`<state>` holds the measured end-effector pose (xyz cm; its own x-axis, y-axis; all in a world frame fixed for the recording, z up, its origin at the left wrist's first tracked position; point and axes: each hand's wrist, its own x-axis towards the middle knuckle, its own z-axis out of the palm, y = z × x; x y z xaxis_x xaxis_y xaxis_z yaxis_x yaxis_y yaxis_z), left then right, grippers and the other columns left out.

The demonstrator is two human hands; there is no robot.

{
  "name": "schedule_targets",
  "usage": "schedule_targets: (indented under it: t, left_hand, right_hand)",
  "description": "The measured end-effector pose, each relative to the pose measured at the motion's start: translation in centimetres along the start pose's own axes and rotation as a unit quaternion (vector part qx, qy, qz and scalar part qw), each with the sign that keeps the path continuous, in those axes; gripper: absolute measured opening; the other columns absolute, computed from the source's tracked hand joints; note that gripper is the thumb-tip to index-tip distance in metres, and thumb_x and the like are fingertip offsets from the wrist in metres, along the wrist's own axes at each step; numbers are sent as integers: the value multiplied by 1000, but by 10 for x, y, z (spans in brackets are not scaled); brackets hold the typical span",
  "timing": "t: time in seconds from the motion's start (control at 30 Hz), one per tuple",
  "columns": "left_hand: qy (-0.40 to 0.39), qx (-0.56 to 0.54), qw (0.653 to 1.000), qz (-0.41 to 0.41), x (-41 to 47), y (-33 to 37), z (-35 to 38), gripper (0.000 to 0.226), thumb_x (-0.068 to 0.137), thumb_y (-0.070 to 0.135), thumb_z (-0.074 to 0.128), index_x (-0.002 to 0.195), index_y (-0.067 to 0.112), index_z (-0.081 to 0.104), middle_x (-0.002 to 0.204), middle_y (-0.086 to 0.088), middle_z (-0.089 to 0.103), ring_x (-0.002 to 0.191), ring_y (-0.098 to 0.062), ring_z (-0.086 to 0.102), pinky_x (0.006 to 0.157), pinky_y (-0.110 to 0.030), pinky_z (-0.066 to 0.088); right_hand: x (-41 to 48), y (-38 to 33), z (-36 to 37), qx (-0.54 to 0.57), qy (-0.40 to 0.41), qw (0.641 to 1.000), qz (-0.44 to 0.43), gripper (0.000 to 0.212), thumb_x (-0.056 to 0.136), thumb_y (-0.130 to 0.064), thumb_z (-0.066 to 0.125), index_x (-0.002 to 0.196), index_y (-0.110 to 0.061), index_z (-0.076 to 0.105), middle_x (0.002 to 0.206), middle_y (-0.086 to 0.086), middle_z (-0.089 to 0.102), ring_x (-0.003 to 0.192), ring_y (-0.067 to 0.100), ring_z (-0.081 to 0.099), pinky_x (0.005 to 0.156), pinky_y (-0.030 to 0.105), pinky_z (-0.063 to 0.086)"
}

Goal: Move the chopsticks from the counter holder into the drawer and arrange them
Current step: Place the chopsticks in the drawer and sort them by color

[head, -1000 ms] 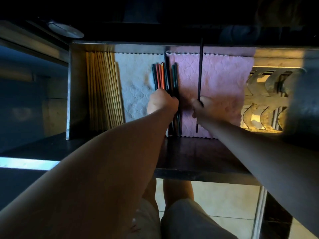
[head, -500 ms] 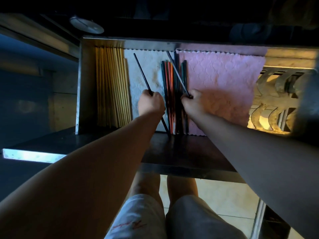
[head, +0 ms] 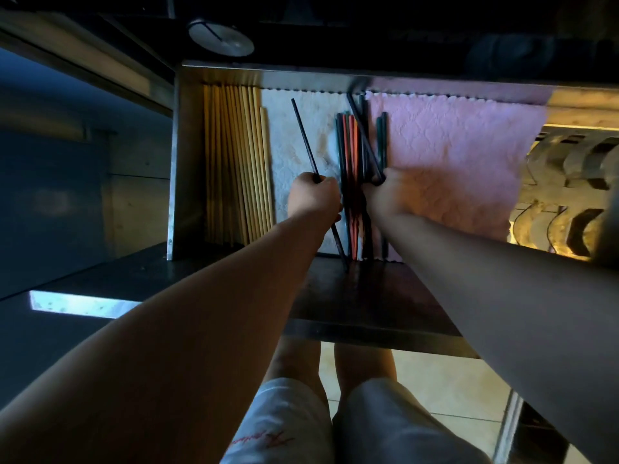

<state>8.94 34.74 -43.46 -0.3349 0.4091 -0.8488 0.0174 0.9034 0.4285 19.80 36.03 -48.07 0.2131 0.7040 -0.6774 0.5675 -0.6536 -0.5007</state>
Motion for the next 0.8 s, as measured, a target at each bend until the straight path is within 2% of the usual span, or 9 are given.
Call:
schedule_targets:
  t: [0.07,0.13,0.2,0.3,0.4,0.5,0.63,0.7,0.8]
  left_hand:
    - [-7,1,1000,-2,0,2,-1,19,93,9,43,80,14,56,78,-9,61,71,-23,62,73,-42,60]
    - [-13,6,1000,-5,-1,4,-1,17,92,10,44,81,14,56,81,-10,62,71,-24,62,74,-43,60]
    - [-15,18,1000,-1,-4,7,1,12,86,13,47,83,13,59,83,-12,64,71,-27,63,75,-46,60]
    - [-14,47,999,6,-6,11,9,11,78,16,52,78,11,62,77,-11,64,76,-30,66,77,-47,61]
    - [15,95,995,37,-5,11,25,12,83,13,59,78,6,68,78,-17,68,80,-32,68,63,-31,51]
    - [39,105,993,44,-5,11,40,16,84,19,67,92,8,75,89,-15,74,89,-31,70,69,-30,51]
    - [58,146,985,64,-5,13,55,27,88,25,67,111,13,72,106,-14,72,101,-32,66,78,-29,48]
    - [69,161,982,68,-6,13,58,27,87,26,69,110,13,70,107,-14,71,102,-33,66,80,-32,49]
    - [63,203,975,70,-7,14,63,29,84,28,70,105,7,70,99,-13,71,94,-32,67,73,-33,48]
  right_hand:
    - [2,-5,-3,-22,-17,999,42,37,82,-27,61,110,-3,64,111,17,64,109,33,60,96,41,47]
    - [2,-5,-6,7,-16,999,44,48,75,-36,61,110,-4,66,106,15,67,102,32,64,88,38,51]
    - [-1,-2,-12,33,-5,999,44,34,80,-27,60,105,-4,65,93,9,65,88,24,62,73,28,45]
    - [-8,3,-26,-2,15,999,30,15,85,-27,53,85,-13,58,73,2,55,72,23,54,65,26,36]
    - [-8,12,-37,5,27,1000,-3,23,84,-26,44,65,-14,43,64,3,45,70,26,52,63,32,37]
    - [-12,16,-46,-6,34,999,-20,33,89,-17,43,58,-17,31,59,-2,34,63,21,41,62,29,30]
    - [-21,16,-56,2,34,999,-36,33,88,-16,43,57,-18,30,57,-3,31,55,14,35,55,28,27]
    - [-23,16,-58,13,28,999,-39,33,88,-16,43,57,-19,30,57,-3,31,54,13,34,54,28,26]
    - [-23,18,-60,42,23,998,-44,35,88,-17,43,56,-22,30,56,-4,30,54,14,34,56,29,27]
